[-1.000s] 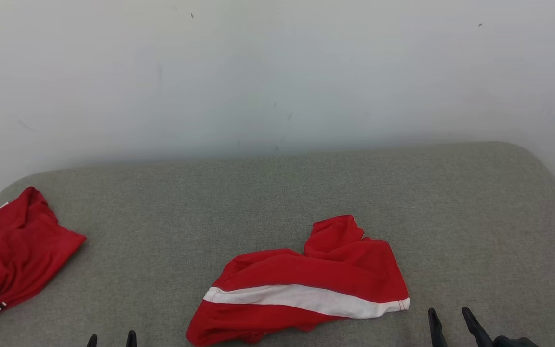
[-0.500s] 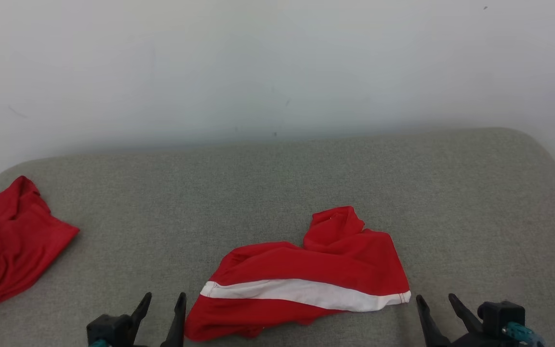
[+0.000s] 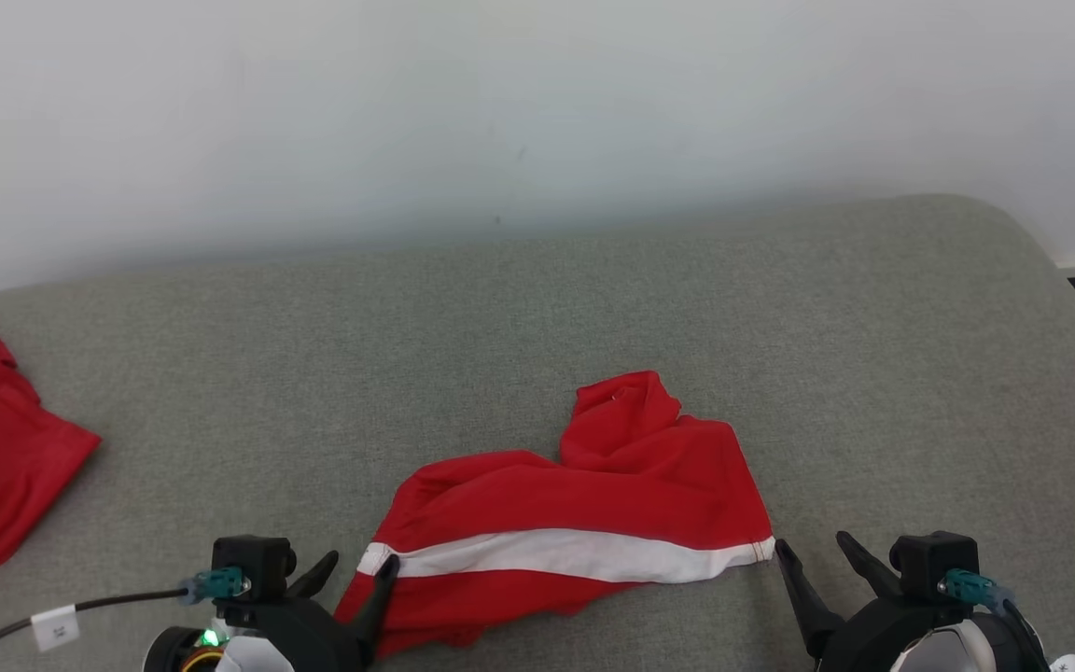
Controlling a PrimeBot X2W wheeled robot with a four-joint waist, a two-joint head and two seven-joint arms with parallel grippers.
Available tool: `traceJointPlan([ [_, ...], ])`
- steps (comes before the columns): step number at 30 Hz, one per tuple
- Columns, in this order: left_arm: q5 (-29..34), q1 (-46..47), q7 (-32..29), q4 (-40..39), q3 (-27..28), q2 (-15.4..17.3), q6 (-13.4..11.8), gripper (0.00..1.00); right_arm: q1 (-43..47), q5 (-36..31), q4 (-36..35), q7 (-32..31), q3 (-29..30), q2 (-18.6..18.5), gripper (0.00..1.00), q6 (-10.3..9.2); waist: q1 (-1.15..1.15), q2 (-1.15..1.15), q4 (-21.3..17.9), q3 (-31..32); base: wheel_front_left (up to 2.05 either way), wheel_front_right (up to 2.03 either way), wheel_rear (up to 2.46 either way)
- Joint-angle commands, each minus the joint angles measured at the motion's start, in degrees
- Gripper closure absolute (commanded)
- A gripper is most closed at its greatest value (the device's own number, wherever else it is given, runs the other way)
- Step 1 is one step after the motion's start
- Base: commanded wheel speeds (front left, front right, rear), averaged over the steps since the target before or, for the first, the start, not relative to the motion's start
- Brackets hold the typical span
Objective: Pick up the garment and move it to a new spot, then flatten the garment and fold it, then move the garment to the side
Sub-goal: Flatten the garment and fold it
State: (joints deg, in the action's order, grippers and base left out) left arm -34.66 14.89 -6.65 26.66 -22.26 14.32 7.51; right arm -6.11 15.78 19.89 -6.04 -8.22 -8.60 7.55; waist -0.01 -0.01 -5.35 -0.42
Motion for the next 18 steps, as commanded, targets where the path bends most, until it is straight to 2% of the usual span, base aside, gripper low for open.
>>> traceJointPlan([
  [1,-0.86,1.04,-0.31,0.20,-0.58,0.66,-0.08,0.00,-0.62,0.50,0.01,0.15,-0.30,-0.52,0.00,-0.13,0.01,0.01,-0.53,-0.59,0.00,0.00,0.00],
  [6,-2.83,2.11,-1.40,-0.05,-2.94,1.60,-0.08,0.00,-0.88,0.84,0.13,0.44,-0.66,-0.93,0.00,-0.13,0.01,0.01,-0.88,-1.45,0.00,0.00,0.00],
  [7,-3.35,2.40,-1.82,-0.23,-3.80,1.89,-0.08,0.04,-1.01,0.91,0.15,0.47,-0.69,-0.98,0.00,-0.13,0.01,0.01,-0.94,-1.59,0.00,0.00,0.00],
  [8,-3.91,2.61,-2.13,-0.34,-4.56,2.17,-0.08,0.23,-1.09,0.94,0.20,0.54,-0.76,-1.08,0.00,-0.13,0.01,0.01,-0.98,-1.71,0.00,0.00,0.00],
  [9,-4.38,2.87,-2.31,-0.55,-5.25,2.49,-0.08,0.32,-1.16,1.05,0.26,0.66,-0.77,-1.17,0.00,-0.13,0.01,0.01,-1.01,-1.84,0.00,0.00,0.00],
  [10,-4.94,3.13,-2.21,-0.76,-5.81,2.69,-0.08,0.51,-1.24,1.08,0.31,0.75,-0.78,-1.23,0.00,-0.13,0.01,0.01,-1.03,-1.94,0.00,0.00,0.00],
  [12,-5.70,3.44,-1.92,-0.90,-6.63,3.10,-0.08,0.73,-1.32,1.19,0.47,1.04,-0.85,-1.30,0.00,-0.13,0.01,0.01,-1.04,-2.05,0.00,0.00,0.00],
  [17,-6.85,3.96,-1.26,-1.04,-7.27,3.91,-0.08,1.00,-1.82,1.37,0.86,1.38,-0.91,-1.34,0.00,-0.13,0.01,0.01,-0.86,-2.20,0.00,0.00,0.00],
  [18,-7.19,3.91,-1.19,-1.13,-7.40,4.10,-0.08,1.00,-1.92,1.42,0.98,1.45,-0.97,-1.29,0.00,-0.13,0.01,0.01,-0.81,-2.19,0.00,0.00,0.00],
])
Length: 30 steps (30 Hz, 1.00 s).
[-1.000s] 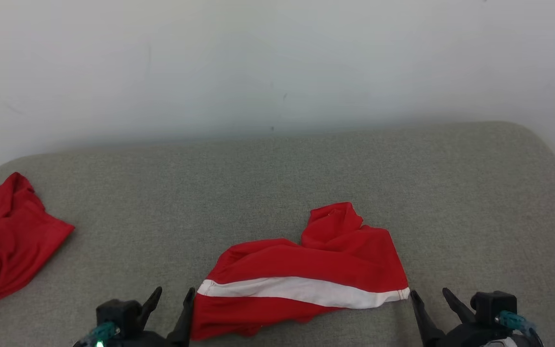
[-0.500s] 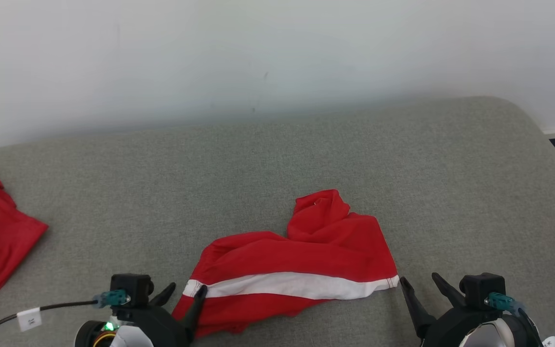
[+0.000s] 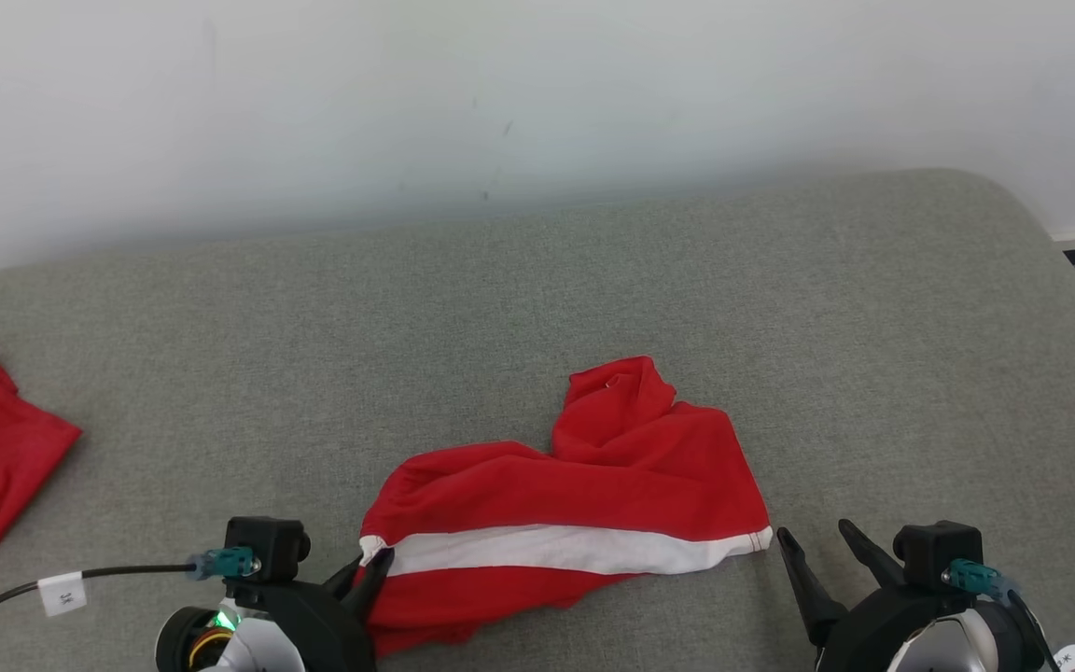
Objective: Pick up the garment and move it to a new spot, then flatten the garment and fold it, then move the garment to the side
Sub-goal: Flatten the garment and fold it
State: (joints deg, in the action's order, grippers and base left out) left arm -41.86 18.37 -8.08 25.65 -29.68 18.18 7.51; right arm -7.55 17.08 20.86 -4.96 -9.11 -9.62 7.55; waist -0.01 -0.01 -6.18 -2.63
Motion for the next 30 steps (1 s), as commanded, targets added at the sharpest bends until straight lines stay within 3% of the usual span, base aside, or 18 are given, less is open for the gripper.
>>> traceJointPlan([
  [1,-0.55,0.33,0.37,-0.21,-0.01,0.35,-0.08,1.00,-0.53,0.17,0.13,0.39,-0.12,-0.21,0.00,-0.13,0.01,0.01,0.07,0.03,0.00,0.00,0.00],
  [7,-3.82,-0.01,2.51,-0.68,1.10,0.89,-0.07,1.00,-1.83,0.52,0.95,-2.33,-0.72,-0.01,0.00,-0.13,0.01,0.01,0.23,-0.48,0.00,0.00,0.00],
  [18,-8.50,2.00,4.98,0.46,2.00,1.49,-0.07,1.00,-5.16,2.38,4.70,-12.97,-2.78,1.90,0.00,-0.13,0.01,0.01,0.30,-1.67,0.00,0.00,0.00],
  [30,-9.71,3.49,6.13,1.05,0.88,2.28,-0.07,1.00,-8.44,2.27,8.80,-11.06,-5.68,3.68,0.00,-0.13,0.01,0.01,-0.48,-3.09,0.00,0.00,0.00],
])
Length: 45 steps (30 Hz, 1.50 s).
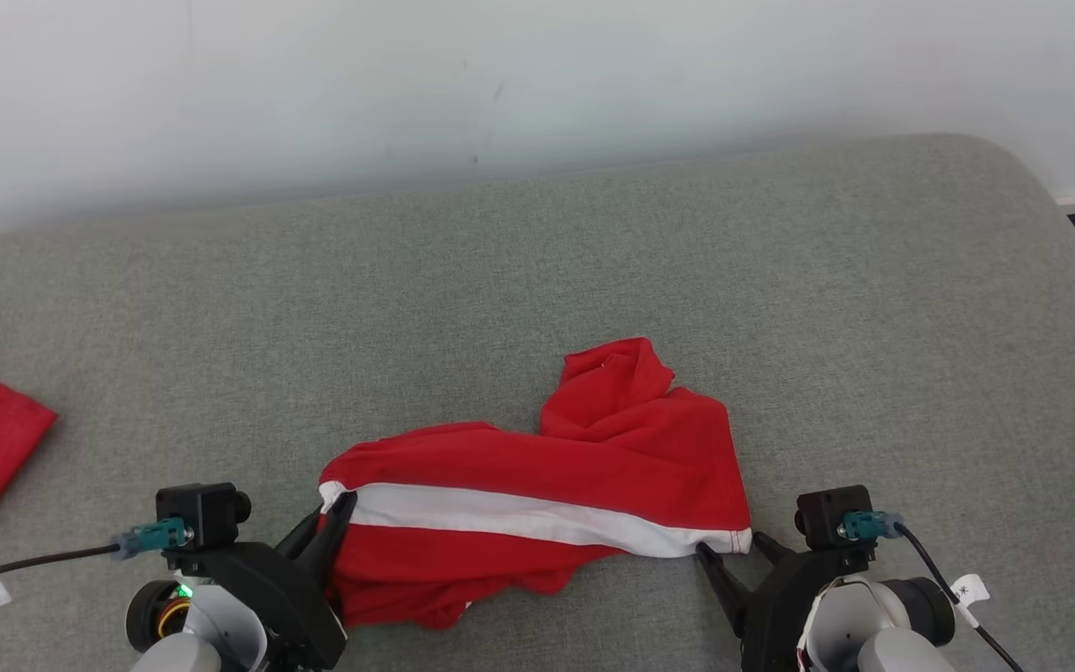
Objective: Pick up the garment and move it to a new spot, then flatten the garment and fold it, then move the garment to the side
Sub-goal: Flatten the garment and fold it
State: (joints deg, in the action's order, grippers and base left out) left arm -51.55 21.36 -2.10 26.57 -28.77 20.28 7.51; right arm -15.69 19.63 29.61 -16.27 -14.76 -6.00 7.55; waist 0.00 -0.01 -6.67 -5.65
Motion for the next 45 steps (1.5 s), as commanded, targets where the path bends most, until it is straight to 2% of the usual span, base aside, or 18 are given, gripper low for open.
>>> traceJointPlan([
  [1,-0.12,0.60,0.29,0.19,-0.21,0.18,-0.07,1.00,-0.69,-0.41,0.77,0.36,-0.18,0.21,0.00,-0.13,0.00,0.01,0.08,-0.12,0.00,0.00,0.00],
  [5,-0.63,1.00,0.63,0.33,-0.79,0.21,-0.07,1.00,-1.82,-0.70,3.23,1.12,-0.48,0.55,0.00,-0.13,0.00,0.01,0.35,-0.27,0.00,0.00,0.00],
  [6,-1.13,1.10,0.77,0.33,-1.02,0.23,-0.07,1.00,-2.30,-0.60,4.18,1.62,-0.73,0.66,0.22,-0.13,0.00,0.01,0.40,-0.30,0.00,0.00,0.00],
  [7,-1.45,1.12,0.81,0.34,-1.16,0.30,-0.07,1.00,-2.52,-0.51,4.55,1.74,-0.91,0.70,0.37,-0.13,0.00,0.01,0.41,-0.31,0.00,0.00,0.00],
  [8,-1.70,1.11,0.97,0.35,-1.21,0.37,-0.07,1.00,-2.69,-0.39,4.91,2.09,-1.09,0.71,0.66,-0.13,0.00,0.01,0.41,-0.29,0.00,0.00,0.00],
  [9,-2.01,1.05,1.17,0.33,-1.19,0.39,-0.07,1.00,-2.84,-0.21,5.18,2.15,-1.28,0.72,1.00,-0.13,0.00,0.01,0.40,-0.24,0.00,0.00,0.00],
  [16,-8.47,1.24,5.21,-3.88,0.77,-0.29,-0.07,1.00,-2.62,2.51,2.23,4.89,-1.04,-0.59,1.00,-0.13,0.00,0.01,0.24,1.36,0.00,0.00,0.00],
  [25,-19.60,2.99,6.70,-16.49,3.26,3.32,-0.06,1.00,-4.58,8.12,-13.00,5.18,-0.22,-3.87,1.00,-0.13,0.00,0.01,-0.57,4.61,0.00,0.00,0.00],
  [33,-26.95,7.81,5.40,-23.50,6.33,5.97,-0.06,1.00,-10.57,8.06,-23.96,2.19,0.61,-7.44,1.00,-0.13,0.00,0.01,-1.27,5.68,0.00,0.00,0.00],
  [39,-31.32,10.48,5.21,-24.92,8.94,5.35,-0.08,1.00,-15.54,6.51,-28.31,0.11,2.26,-9.23,1.00,-0.13,0.00,0.01,-1.46,5.74,0.00,0.00,0.00],
  [45,-33.79,12.79,4.19,-25.55,10.34,4.73,-1.70,1.00,-19.91,5.00,-30.70,-1.72,3.44,-10.06,1.00,-0.13,0.00,0.01,-1.71,4.74,0.00,0.00,0.00],
])
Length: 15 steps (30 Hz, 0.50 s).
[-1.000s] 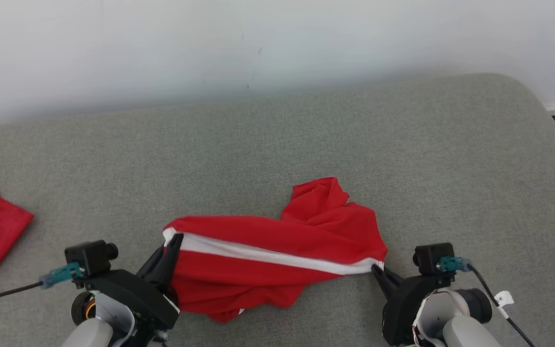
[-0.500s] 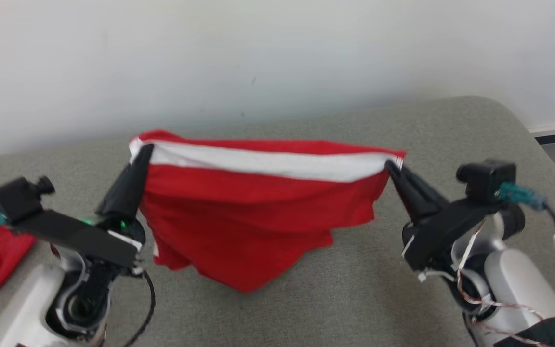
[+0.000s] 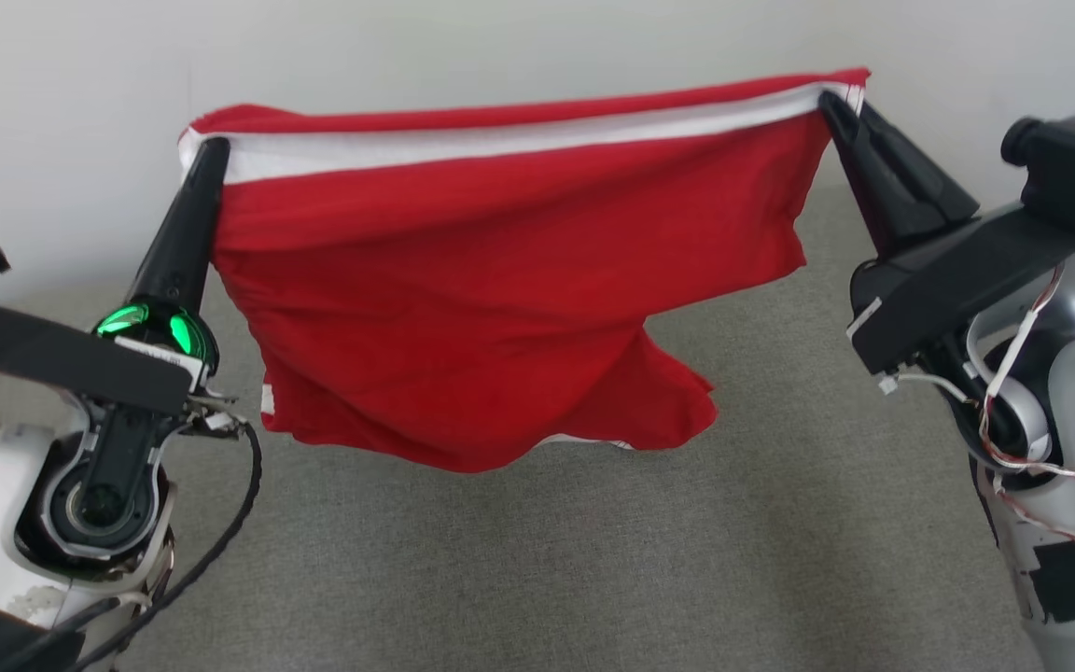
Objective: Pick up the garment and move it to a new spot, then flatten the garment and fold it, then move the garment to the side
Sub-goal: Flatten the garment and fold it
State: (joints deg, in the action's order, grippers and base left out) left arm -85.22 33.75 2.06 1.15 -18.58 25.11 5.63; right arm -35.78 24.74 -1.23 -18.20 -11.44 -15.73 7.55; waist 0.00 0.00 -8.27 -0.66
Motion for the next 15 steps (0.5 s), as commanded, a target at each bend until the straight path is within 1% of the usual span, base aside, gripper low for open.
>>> traceJointPlan([
  [1,-0.44,0.82,-0.08,-0.26,0.29,-0.23,-0.26,1.00,-0.51,-0.19,0.09,-0.33,0.17,-0.42,1.00,-0.13,0.00,0.00,-0.18,-0.62,0.00,0.00,0.00],
  [7,0.29,4.39,0.02,1.18,0.05,-1.53,-2.68,1.00,-5.91,-0.05,2.68,-2.39,-1.03,-1.23,1.00,-0.13,0.00,0.00,-0.55,-4.90,0.00,0.00,0.00],
  [10,1.22,8.40,0.27,2.69,0.23,-2.18,-3.71,1.00,-10.89,0.28,4.94,-2.26,-1.34,-1.22,1.00,-0.13,0.00,0.00,-0.94,-9.78,0.00,0.00,0.00],
  [15,4.46,17.11,2.71,7.04,1.01,-3.26,-3.60,1.00,-21.27,-1.28,11.34,1.34,-2.55,-0.85,1.00,-0.13,0.00,0.00,-1.47,-17.22,0.00,0.00,0.00],
])
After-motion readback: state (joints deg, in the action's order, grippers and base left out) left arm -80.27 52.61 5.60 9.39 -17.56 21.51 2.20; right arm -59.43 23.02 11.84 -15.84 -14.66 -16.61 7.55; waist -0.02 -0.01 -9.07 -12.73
